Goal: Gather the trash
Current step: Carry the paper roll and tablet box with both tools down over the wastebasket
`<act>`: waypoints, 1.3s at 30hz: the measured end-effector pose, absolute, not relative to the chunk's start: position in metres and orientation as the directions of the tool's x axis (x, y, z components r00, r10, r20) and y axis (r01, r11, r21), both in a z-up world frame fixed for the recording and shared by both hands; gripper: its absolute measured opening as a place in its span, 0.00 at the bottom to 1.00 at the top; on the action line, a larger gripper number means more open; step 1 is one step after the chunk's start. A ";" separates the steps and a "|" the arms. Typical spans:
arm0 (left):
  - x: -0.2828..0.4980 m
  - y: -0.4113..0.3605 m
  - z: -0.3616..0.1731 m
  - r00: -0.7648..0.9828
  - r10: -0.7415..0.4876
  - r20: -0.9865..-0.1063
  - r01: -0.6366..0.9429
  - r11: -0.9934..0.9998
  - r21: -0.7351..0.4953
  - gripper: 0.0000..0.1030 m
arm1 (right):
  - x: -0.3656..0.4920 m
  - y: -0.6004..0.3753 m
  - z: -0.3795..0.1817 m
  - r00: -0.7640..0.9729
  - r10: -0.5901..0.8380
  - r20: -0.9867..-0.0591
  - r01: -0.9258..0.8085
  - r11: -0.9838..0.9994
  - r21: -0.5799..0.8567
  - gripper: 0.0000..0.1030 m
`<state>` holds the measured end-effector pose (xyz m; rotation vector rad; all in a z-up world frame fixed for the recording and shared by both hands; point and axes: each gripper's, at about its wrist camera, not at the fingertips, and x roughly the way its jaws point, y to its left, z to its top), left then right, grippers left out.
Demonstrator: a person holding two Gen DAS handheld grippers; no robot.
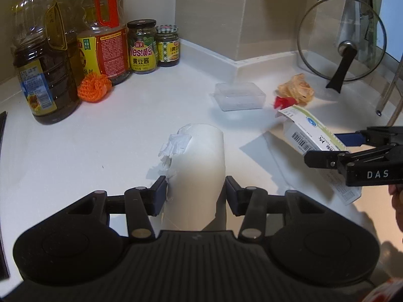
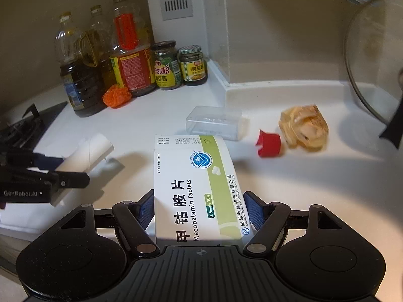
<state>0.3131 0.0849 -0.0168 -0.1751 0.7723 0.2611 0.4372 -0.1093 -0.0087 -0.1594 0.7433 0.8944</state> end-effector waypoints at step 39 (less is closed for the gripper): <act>0.183 0.017 -0.085 0.607 -0.081 -0.790 -0.061 0.987 -0.148 0.44 | 0.220 -0.178 -0.059 0.533 0.470 -0.703 -0.503 0.845 0.184 0.71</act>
